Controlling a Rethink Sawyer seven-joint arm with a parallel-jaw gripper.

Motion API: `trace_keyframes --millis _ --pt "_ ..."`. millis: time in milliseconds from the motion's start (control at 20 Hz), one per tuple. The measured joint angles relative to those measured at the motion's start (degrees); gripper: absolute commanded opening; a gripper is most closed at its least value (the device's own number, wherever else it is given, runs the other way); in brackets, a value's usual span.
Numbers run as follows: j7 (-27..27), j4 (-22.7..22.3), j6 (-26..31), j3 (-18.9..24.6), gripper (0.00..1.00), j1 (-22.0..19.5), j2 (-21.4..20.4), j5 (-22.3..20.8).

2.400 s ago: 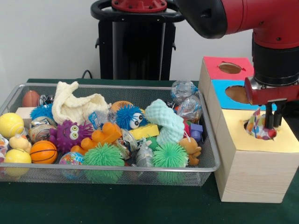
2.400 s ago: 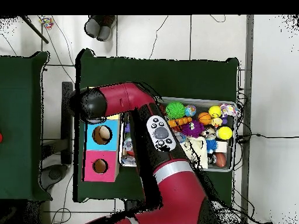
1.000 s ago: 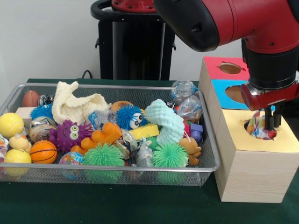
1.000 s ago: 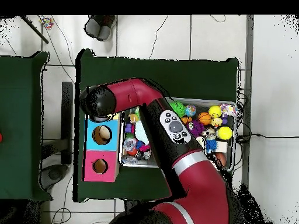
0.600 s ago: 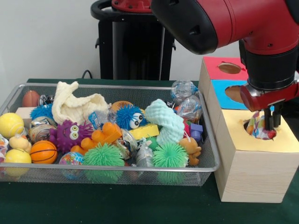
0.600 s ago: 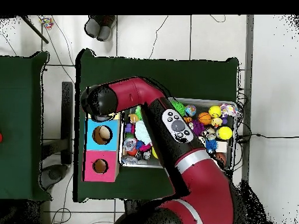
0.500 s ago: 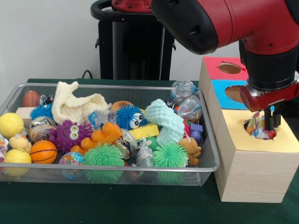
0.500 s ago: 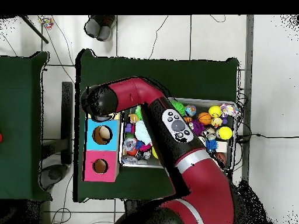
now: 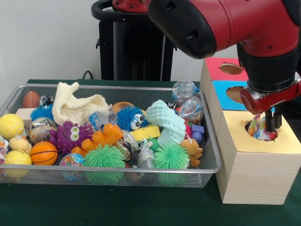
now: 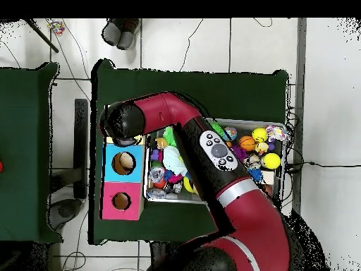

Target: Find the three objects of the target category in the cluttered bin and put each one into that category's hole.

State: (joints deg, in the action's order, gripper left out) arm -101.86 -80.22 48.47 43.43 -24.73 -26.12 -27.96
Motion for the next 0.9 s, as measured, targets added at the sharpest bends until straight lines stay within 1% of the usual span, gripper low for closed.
trace_keyframes --millis 450,900 --pt "5.5 -0.5 0.0 2.0 0.0 -1.4 0.5 -1.7" --pt "9.7 -0.5 0.4 3.5 0.0 -2.6 1.3 -2.0"
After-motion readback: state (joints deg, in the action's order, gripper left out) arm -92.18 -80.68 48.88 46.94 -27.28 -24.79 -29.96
